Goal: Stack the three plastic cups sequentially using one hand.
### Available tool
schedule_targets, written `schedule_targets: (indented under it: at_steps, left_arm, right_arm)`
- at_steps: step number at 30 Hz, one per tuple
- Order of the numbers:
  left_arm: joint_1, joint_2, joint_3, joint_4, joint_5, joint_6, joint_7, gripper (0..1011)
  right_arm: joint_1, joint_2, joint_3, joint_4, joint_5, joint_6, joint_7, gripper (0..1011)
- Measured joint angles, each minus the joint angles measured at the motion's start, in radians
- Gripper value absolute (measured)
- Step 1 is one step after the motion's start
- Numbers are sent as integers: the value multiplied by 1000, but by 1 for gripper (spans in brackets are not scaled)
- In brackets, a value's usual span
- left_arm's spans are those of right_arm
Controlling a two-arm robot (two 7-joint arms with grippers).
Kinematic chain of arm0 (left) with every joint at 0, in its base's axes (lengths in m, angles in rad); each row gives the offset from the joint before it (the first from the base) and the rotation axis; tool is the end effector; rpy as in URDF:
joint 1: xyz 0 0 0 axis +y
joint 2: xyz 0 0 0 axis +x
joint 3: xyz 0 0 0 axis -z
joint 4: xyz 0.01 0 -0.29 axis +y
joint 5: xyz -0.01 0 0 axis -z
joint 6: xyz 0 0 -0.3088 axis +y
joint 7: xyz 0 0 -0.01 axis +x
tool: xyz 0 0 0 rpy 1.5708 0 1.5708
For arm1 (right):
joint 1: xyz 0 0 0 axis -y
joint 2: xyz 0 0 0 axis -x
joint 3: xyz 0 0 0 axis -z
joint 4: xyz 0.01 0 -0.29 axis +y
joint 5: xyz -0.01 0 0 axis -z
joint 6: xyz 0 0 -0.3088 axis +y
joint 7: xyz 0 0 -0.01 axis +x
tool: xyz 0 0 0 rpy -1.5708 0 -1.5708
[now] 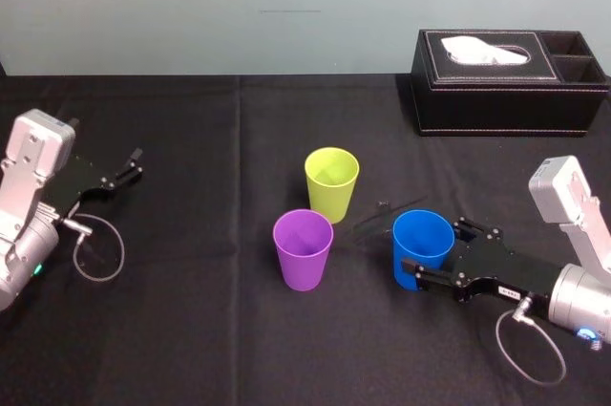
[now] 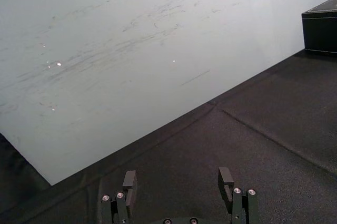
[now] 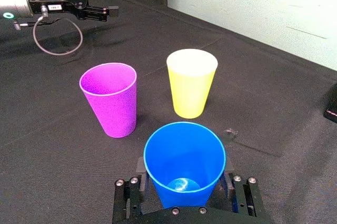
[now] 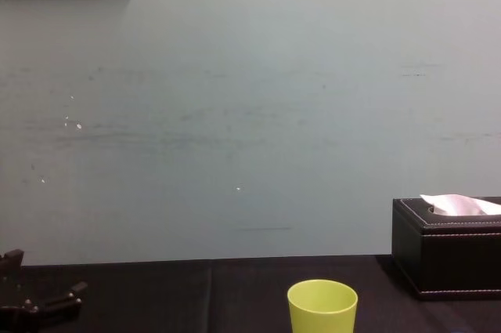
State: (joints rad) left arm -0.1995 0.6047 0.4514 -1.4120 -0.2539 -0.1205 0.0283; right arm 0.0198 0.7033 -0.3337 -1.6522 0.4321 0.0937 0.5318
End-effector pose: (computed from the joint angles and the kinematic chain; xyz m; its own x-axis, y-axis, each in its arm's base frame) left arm 0.3581 0.0827 -0.3023 0.2923 0.8803 0.3737 -0.9553 0.2873 0.0703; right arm 0.3158 -0.0954 -0.2733 0.7547 -0.6497 0.0917 0.6418 0.7018 -0.3092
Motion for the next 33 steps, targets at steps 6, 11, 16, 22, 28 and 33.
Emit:
schedule_targets:
  at_steps: [6, 11, 16, 22, 28, 33]
  left_arm:
    - [0, 0, 0, 0, 0, 0, 0, 1011]
    - [0, 0, 0, 0, 0, 0, 0, 1011]
    - [0, 0, 0, 0, 0, 0, 0, 1011]
    - [0, 0, 0, 0, 0, 0, 0, 1011]
    - [0, 0, 0, 0, 0, 0, 0, 1011]
    - [0, 0, 0, 0, 0, 0, 0, 1011]
  right_arm:
    - [-1, 1, 1, -1, 0, 0, 0, 756]
    - [-1, 1, 1, -1, 0, -1, 0, 733]
    - [-1, 1, 1, -2, 1, -1, 0, 721]
    - [-1, 1, 1, -2, 1, -1, 0, 722]
    - [-8, 1, 9, -19, 0, -6, -12, 722]
    - [-24, 2, 35, -74, -2, -4, -44, 722]
